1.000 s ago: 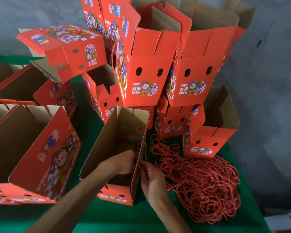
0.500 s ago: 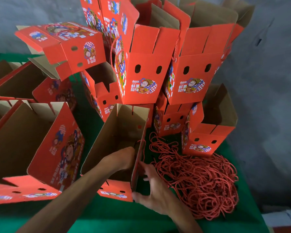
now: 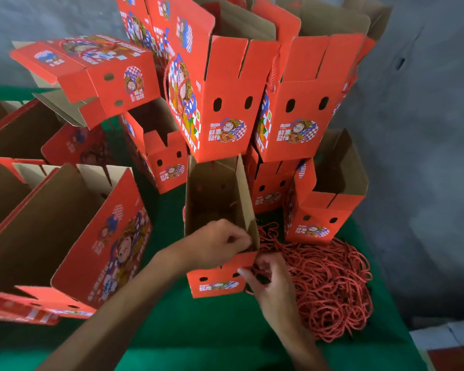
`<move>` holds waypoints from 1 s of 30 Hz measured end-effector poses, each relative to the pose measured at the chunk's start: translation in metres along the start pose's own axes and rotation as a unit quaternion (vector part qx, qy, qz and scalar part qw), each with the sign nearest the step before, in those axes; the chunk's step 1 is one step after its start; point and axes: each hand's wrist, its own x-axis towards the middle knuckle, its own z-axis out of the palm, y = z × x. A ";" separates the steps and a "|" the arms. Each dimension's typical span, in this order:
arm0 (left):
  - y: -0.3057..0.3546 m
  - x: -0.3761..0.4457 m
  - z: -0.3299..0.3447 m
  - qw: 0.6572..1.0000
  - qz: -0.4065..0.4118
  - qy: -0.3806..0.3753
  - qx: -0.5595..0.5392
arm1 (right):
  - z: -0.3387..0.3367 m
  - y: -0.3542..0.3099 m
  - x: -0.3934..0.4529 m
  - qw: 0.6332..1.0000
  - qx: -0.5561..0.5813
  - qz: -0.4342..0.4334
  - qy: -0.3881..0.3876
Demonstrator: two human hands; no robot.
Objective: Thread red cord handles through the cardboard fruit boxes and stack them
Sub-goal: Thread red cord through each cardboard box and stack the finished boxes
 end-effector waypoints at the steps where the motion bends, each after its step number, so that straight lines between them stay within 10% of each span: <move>1: 0.006 -0.002 0.002 0.997 0.048 0.065 0.015 | 0.003 0.001 -0.005 0.999 -0.021 0.005 0.037; 5: 0.014 -0.015 0.005 0.925 0.168 0.340 0.033 | 0.016 -0.002 -0.025 0.992 -0.087 -0.041 0.078; 11: -0.020 -0.034 0.016 0.858 0.046 0.506 -0.079 | 0.039 -0.029 -0.058 0.955 -0.264 -0.067 -0.114; 17: -0.080 -0.041 0.054 0.790 -0.153 0.411 -0.429 | 0.062 -0.057 -0.061 0.900 -0.394 -0.013 -0.185; 22: -0.101 -0.038 0.083 0.815 -0.201 0.369 -0.398 | 0.067 -0.065 -0.046 0.888 -0.427 -0.014 -0.171; 30: -0.063 -0.051 0.043 0.889 -0.039 0.350 -0.294 | 0.021 -0.107 -0.030 0.931 -0.331 -0.047 -0.147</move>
